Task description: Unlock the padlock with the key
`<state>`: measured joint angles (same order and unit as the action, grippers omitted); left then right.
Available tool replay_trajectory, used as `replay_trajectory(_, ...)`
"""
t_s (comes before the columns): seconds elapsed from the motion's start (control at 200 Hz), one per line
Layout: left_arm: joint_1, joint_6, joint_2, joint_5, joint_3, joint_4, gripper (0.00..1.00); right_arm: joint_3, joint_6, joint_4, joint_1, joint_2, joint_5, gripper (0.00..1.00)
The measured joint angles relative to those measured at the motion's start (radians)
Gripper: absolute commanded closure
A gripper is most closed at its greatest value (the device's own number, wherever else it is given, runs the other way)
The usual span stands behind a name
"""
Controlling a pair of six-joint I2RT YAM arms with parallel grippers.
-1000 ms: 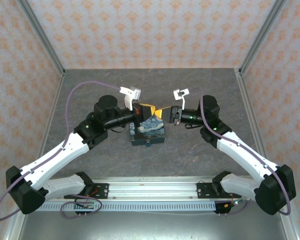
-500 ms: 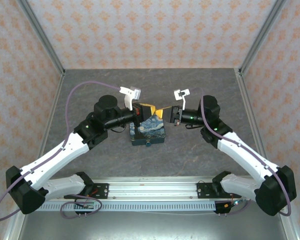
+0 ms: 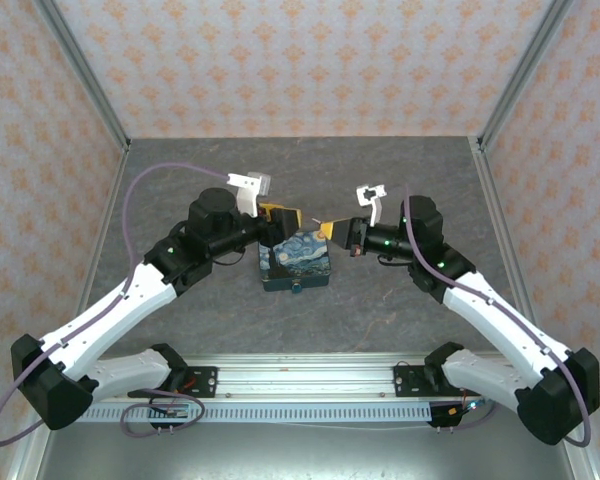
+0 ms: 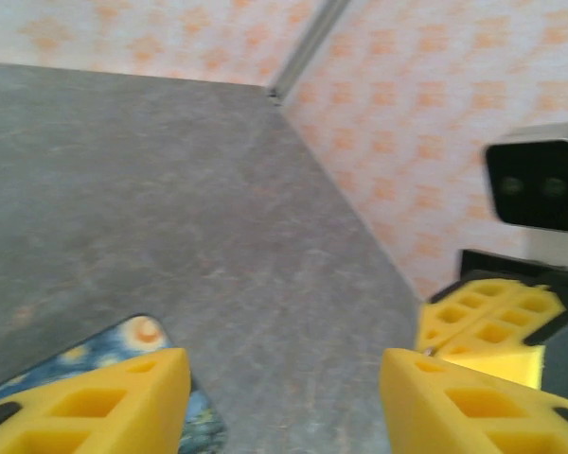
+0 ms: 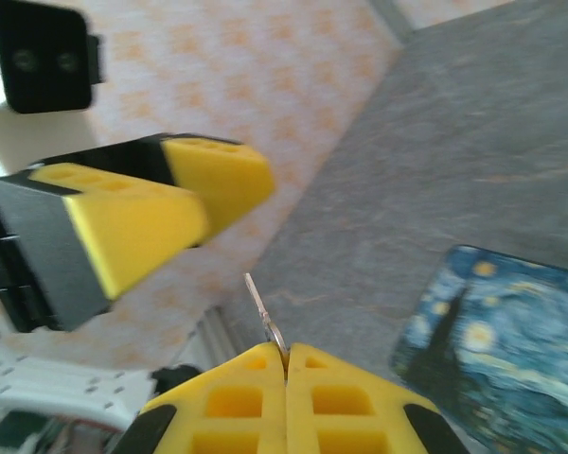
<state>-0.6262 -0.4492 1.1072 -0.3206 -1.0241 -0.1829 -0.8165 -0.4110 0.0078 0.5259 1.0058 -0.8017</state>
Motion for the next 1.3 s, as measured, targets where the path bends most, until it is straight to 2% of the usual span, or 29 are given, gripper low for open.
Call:
replay_trajectory(0.135, -0.001, 0.037, 0.049, 0.068, -0.009, -0.073, 0.38, -0.028, 0.054, -0.174, 0.001, -0.011, 0.220, 1.00)
replay_trajectory(0.305, -0.031, 0.059, 0.174, 0.089, -0.003, -0.114, 0.38, -0.051, 0.085, -0.350, 0.001, -0.028, 0.516, 1.00)
replay_trajectory(0.475, -0.080, 0.058, 0.311, 0.063, -0.002, -0.098, 0.39, -0.051, 0.091, -0.441, 0.001, -0.042, 0.678, 1.00)
replay_trajectory(0.641, -0.099, 0.055, 0.454, 0.030, -0.032, -0.066, 0.40, -0.051, 0.090, -0.477, 0.001, -0.050, 0.755, 1.00)
replay_trajectory(0.831, -0.100, 0.055, 0.560, 0.021, -0.065, -0.037, 0.41, -0.051, 0.091, -0.500, 0.001, -0.070, 0.790, 1.00)
replay_trajectory(1.056, -0.088, 0.056, 0.578, 0.022, -0.080, -0.006, 0.41, -0.049, 0.090, -0.507, 0.001, -0.072, 0.795, 1.00)
replay_trajectory(1.301, -0.003, 0.101, 0.596, 0.002, -0.082, 0.011, 0.41, -0.044, 0.091, -0.509, 0.001, -0.071, 0.794, 1.00)
